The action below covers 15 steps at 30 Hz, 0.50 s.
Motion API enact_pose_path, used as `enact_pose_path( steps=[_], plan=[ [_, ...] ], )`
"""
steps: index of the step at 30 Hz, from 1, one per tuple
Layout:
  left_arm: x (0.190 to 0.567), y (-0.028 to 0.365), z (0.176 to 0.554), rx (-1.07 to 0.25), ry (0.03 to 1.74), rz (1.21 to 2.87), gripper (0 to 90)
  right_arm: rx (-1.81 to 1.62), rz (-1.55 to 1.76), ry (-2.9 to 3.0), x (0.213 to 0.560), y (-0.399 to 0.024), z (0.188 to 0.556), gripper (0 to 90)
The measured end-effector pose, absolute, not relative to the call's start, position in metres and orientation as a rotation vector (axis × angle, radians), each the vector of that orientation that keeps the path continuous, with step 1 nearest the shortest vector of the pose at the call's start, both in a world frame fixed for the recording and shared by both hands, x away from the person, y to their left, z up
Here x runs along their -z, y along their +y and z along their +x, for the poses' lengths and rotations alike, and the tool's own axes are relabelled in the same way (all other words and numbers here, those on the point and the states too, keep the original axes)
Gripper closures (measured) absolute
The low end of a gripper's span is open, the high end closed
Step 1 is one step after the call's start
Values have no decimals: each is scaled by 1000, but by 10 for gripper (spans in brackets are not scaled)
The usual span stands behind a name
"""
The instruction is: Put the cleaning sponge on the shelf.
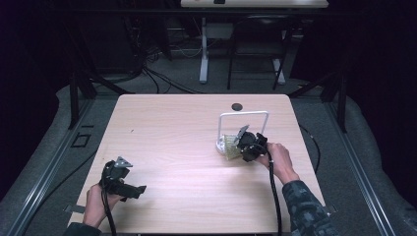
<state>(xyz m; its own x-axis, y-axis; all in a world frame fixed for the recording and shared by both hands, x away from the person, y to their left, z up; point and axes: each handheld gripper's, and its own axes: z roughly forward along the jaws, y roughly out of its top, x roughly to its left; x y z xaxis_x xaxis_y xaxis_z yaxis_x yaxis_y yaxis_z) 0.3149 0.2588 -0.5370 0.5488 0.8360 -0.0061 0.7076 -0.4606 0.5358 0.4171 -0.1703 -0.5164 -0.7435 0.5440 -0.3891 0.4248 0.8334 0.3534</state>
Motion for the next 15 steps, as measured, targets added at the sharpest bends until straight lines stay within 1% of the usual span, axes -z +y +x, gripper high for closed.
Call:
enact_pose_path(
  steps=[11,15],
  plan=[
    [538,258,317,-349,1245,2311,5,-309,669,2490,513,-167,431,431],
    [538,258,317,-340,1251,2310,5,-291,646,2496,520,-162,434,422]
  ],
)
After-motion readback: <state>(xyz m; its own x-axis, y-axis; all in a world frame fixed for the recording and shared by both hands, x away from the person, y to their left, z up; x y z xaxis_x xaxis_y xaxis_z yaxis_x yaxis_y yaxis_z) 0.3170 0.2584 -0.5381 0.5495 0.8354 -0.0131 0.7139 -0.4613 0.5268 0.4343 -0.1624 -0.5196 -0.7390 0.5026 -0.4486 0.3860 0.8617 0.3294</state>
